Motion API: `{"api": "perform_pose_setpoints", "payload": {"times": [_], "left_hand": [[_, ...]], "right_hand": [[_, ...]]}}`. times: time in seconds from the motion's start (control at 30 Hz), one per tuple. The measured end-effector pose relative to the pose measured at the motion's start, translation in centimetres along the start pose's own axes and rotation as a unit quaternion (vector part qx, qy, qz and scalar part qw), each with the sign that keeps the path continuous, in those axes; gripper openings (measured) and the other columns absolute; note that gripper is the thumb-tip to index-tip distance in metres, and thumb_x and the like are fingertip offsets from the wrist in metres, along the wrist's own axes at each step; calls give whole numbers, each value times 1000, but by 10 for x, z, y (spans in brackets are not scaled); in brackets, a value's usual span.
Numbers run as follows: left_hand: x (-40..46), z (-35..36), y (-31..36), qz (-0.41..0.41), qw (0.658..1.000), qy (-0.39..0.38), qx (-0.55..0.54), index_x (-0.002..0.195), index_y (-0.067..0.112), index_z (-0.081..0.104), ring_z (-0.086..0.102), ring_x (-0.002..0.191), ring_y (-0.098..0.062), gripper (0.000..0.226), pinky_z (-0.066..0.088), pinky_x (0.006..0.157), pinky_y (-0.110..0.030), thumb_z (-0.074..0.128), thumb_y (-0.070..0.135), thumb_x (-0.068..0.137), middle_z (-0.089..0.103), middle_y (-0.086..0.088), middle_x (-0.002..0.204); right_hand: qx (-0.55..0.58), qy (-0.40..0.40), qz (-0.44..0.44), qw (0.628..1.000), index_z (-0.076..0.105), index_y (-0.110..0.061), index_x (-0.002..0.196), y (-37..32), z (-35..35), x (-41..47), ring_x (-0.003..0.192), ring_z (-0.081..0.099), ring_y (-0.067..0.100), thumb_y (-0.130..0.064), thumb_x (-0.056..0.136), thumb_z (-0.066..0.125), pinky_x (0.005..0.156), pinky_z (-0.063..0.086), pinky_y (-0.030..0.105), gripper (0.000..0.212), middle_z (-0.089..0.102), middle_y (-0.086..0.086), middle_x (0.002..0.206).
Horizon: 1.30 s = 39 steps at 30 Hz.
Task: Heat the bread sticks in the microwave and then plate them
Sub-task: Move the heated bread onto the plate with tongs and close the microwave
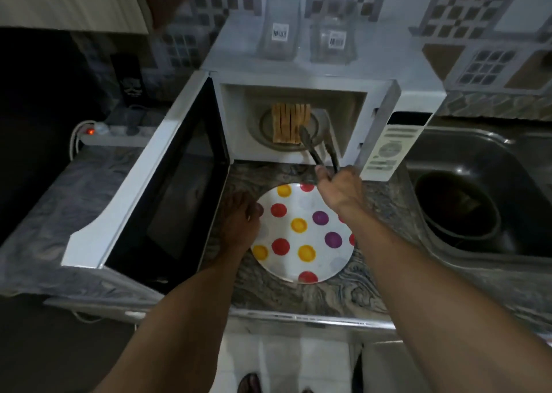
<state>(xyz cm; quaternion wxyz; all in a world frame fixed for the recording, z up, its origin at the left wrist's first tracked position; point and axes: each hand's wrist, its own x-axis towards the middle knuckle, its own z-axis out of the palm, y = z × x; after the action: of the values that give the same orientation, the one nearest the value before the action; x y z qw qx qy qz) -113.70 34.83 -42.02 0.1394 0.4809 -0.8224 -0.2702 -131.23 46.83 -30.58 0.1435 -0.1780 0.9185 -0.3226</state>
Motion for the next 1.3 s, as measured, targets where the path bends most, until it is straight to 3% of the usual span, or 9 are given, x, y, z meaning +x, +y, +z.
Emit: {"api": "perform_pose_setpoints", "payload": {"times": [0.1,0.33,0.83,1.0,1.13,1.3], "left_hand": [[4,6,-6,21,999,7,33,135,15,56,35,140,-29,54,21,118,-38,37,35,88,45,-8,149],[6,6,-5,32,998,44,6,125,9,65,42,136,-30,51,24,117,-39,41,25,83,54,-11,141],[8,10,-6,44,996,77,12,115,13,70,47,132,-29,43,26,114,-35,47,21,80,58,-9,136],[9,12,-8,45,995,89,-3,114,10,71,49,129,-30,42,31,113,-39,49,17,79,61,-11,133],[10,13,-8,35,995,87,-22,119,11,70,46,133,-29,46,30,116,-40,46,18,80,58,-10,137],[11,13,-9,28,995,88,-35,119,11,70,46,134,-29,46,32,114,-42,45,19,81,58,-8,137]], "right_hand": [[-20,-2,2,1000,44,-2,131,-8,8,16,119,55,41,-57,96,47,90,48,42,66,55,22,131],[-45,-11,-12,999,41,-5,132,-28,22,28,113,59,39,-49,99,48,73,38,34,56,59,19,128],[-33,-1,-18,999,40,-3,129,-41,41,49,114,59,39,-43,100,49,77,42,36,50,60,19,125],[-16,12,10,1000,43,-5,130,-65,49,56,119,58,35,-36,100,51,92,46,40,44,60,15,129],[5,35,28,999,51,-9,125,-77,59,64,108,64,32,-25,100,51,89,49,41,30,66,12,118],[-7,33,13,999,51,-8,124,-75,58,68,105,64,30,-23,100,52,85,48,38,28,66,11,115]]}}
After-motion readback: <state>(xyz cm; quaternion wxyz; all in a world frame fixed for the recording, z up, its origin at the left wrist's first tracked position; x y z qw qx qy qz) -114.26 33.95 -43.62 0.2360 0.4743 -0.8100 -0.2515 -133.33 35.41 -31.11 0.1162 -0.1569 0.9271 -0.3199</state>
